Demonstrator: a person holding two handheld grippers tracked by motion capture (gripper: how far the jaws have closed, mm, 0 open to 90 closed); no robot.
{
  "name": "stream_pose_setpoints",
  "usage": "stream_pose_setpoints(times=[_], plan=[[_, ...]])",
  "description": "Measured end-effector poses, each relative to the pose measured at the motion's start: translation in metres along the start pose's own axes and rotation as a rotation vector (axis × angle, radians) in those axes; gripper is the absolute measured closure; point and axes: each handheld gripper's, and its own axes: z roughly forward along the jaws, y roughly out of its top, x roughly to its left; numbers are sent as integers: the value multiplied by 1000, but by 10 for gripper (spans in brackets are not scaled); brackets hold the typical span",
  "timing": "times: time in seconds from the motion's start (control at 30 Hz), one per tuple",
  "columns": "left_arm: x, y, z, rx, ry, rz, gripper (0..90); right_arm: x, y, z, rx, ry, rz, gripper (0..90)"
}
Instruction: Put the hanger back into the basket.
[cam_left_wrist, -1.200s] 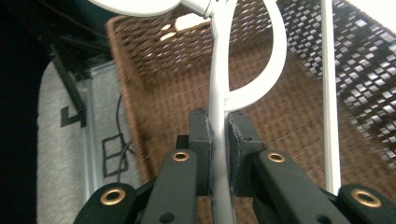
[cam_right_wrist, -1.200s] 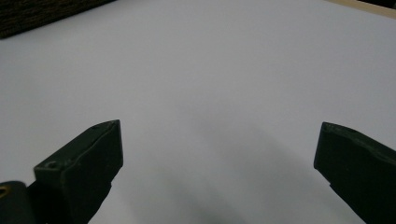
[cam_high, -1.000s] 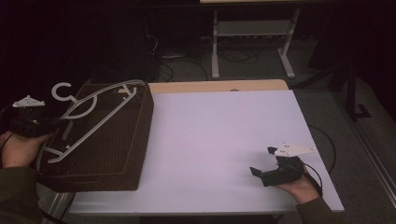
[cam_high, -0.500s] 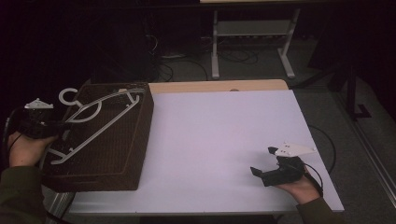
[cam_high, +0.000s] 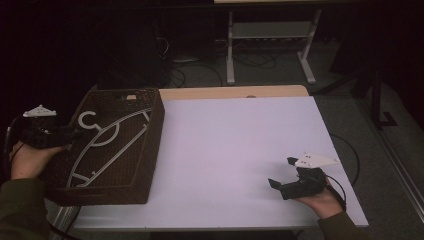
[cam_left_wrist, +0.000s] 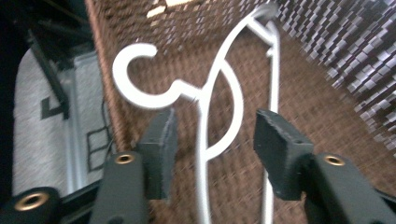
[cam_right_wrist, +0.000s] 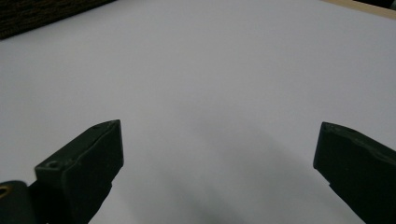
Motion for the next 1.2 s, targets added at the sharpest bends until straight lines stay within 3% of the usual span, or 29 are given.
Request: stream_pose_setpoints(times=[0.07,0.4,0.63,0.9,1.2], plan=[[-4,2,0,-29,-21,-19,414,0,0,0,0,-1,6,12],[-34,20,0,-126,-71,-30,255,-3,1,-2,-14,-3,3,13],[-58,31,-6,-194,-122,-4,176,-5,5,-5,-37,-8,10,13],[-92,40,-9,-269,-207,17,122,-8,10,-8,-71,-1,21,12],[-142,44,-3,-361,-348,50,46,-12,26,-14,-141,-2,21,12]])
